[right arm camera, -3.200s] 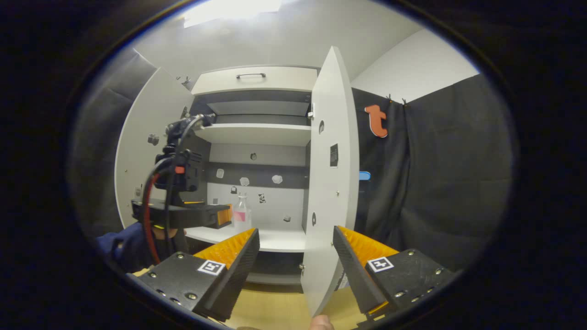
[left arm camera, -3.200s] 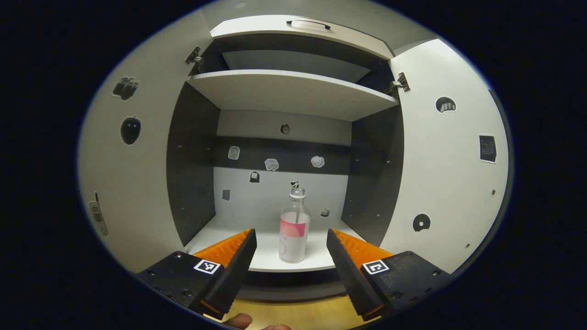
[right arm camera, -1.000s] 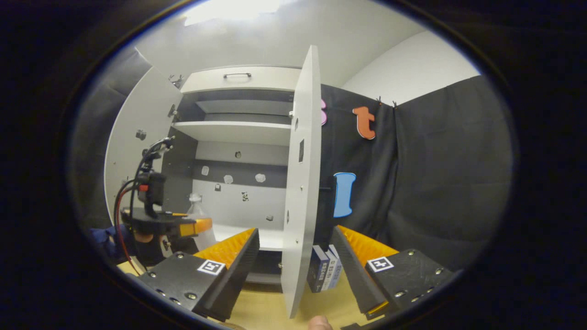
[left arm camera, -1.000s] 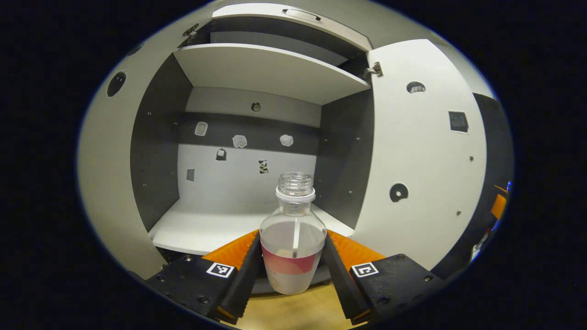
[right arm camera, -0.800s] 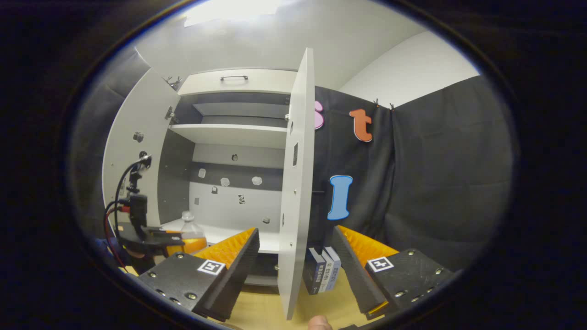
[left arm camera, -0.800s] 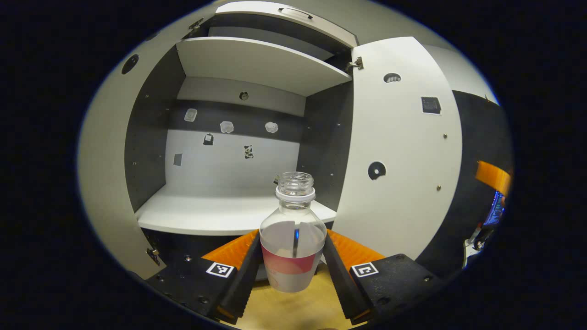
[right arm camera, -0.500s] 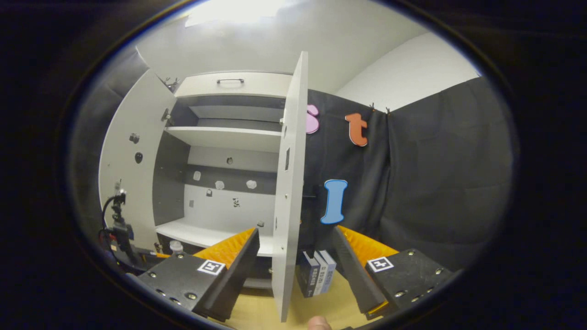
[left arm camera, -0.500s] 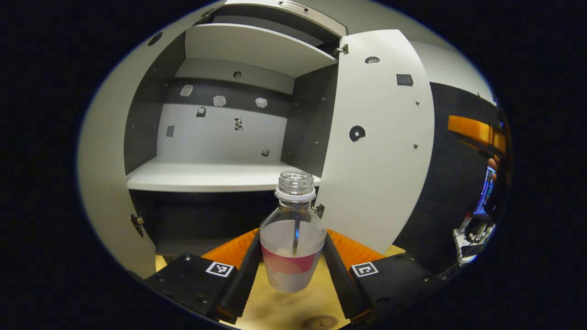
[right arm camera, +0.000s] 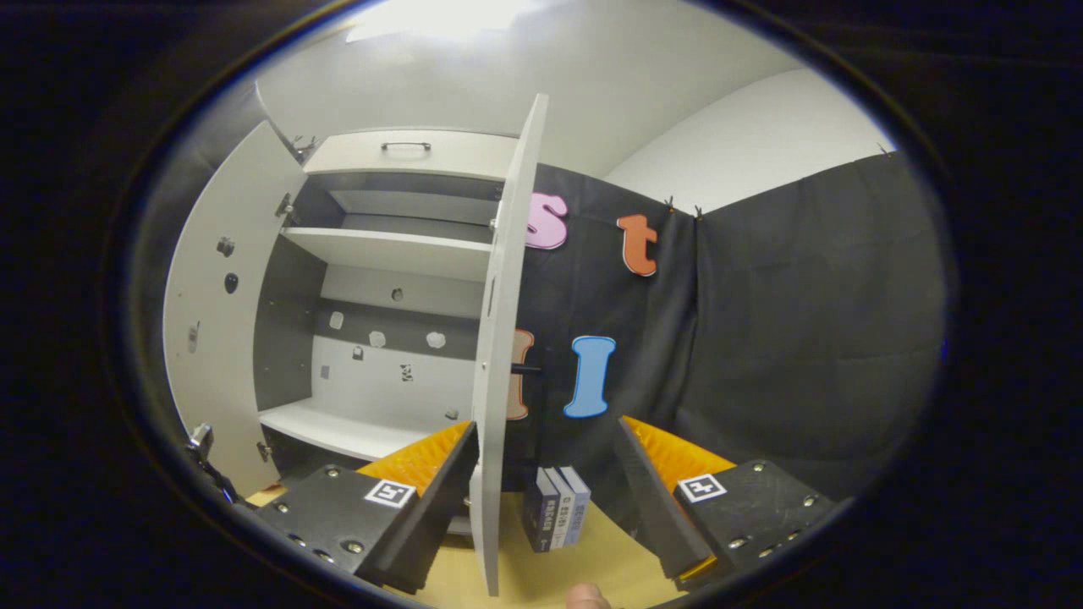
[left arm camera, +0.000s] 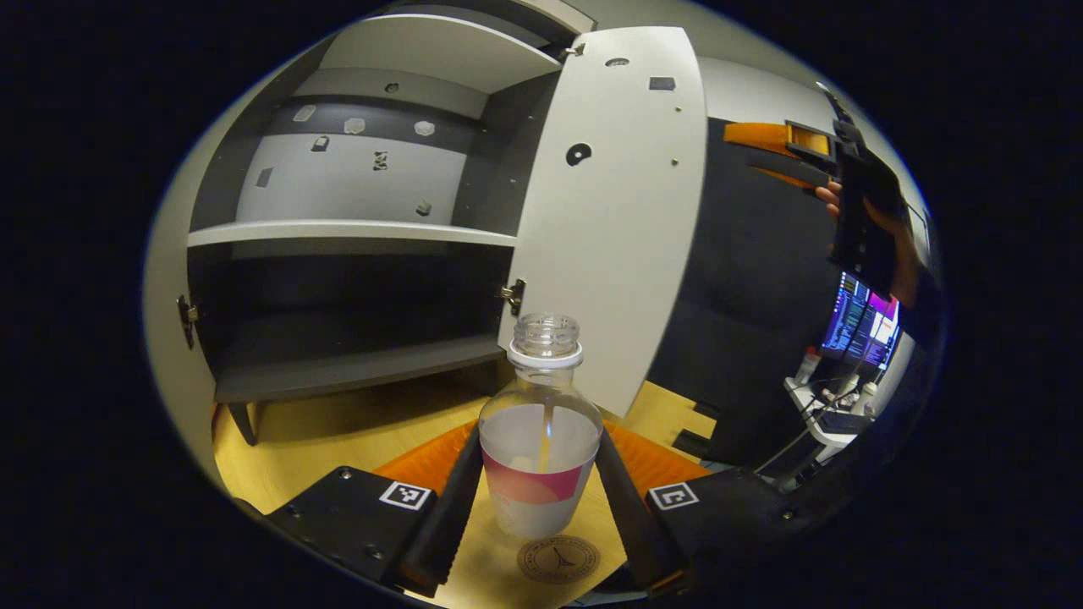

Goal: Grasp the bottle in the cabinet with the left hand and place it on the coaster, then close the right door with the right hand and the left door with the left hand.

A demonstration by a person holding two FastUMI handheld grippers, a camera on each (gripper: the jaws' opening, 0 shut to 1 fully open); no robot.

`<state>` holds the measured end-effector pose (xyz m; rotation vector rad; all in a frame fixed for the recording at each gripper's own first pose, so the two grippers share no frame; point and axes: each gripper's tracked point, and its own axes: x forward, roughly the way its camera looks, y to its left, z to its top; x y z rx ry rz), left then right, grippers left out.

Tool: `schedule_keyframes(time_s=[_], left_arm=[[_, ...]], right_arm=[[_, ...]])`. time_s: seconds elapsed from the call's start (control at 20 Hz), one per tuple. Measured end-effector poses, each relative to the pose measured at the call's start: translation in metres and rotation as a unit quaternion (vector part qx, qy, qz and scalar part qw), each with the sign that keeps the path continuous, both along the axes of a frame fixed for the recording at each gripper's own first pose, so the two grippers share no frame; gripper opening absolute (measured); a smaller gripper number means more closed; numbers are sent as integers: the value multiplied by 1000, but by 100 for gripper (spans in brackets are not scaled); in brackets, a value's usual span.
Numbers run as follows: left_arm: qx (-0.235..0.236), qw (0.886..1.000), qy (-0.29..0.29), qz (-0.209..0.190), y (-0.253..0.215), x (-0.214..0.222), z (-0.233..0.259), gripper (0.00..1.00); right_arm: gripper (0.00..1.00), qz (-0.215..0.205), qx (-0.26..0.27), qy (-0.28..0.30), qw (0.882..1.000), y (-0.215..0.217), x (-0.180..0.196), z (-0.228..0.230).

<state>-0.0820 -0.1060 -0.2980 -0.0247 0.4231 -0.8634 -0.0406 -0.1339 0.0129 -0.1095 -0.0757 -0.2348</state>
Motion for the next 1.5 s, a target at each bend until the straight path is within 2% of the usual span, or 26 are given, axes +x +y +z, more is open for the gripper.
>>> schedule_keyframes(time_s=[0.15, 0.25, 0.3, 0.45, 0.55, 0.6, 0.75, 0.8, 0.85, 0.9, 1.15, 1.3, 1.35, 1.5], left_arm=[[-4, 1000, 6, -16, -4, -11, -18, 78], [-7, 999, 32, -17, -4, -19, -35, 78], [-3, 999, 47, -13, -2, -20, -45, 78], [-2, 997, 77, 8, 8, -22, -70, 81], [-7, 996, 91, 20, 11, -26, -79, 79], [-9, 995, 92, 24, 11, -27, -81, 79], [7, 996, 80, 29, 13, -29, -92, 79], [14, 996, 83, 26, 14, -32, -95, 79], [19, 996, 84, 23, 12, -35, -99, 79], [25, 996, 83, 22, 13, -37, -100, 79], [23, 996, 78, 22, 11, -42, -99, 79], [33, 997, 71, 15, 11, -47, -100, 84], [39, 997, 70, 14, 10, -48, -100, 81], [51, 997, 63, 17, 11, -49, -98, 81]], right_arm=[[97, -11, -6, 2, 1000, -9, 0, 0], [94, -15, -12, 3, 1000, -13, 0, 0], [97, -18, -17, 4, 1000, -15, -2, 0], [97, -24, -30, 5, 999, -19, -3, -1], [94, -25, -35, 5, 999, -21, -3, -1], [97, -24, -36, 5, 999, -21, -3, -1], [97, -21, -37, 11, 999, -21, 3, -5], [94, -19, -37, 13, 999, -20, 4, -6], [97, -16, -38, 14, 999, -19, 5, -7], [94, -13, -39, 15, 999, -17, 5, -7], [96, -4, -50, 24, 998, -10, 9, -14], [96, 0, -52, 25, 998, -8, 10, -14], [96, 1, -52, 26, 998, -8, 11, -16], [96, 2, -53, 29, 998, -7, 11, -18]])
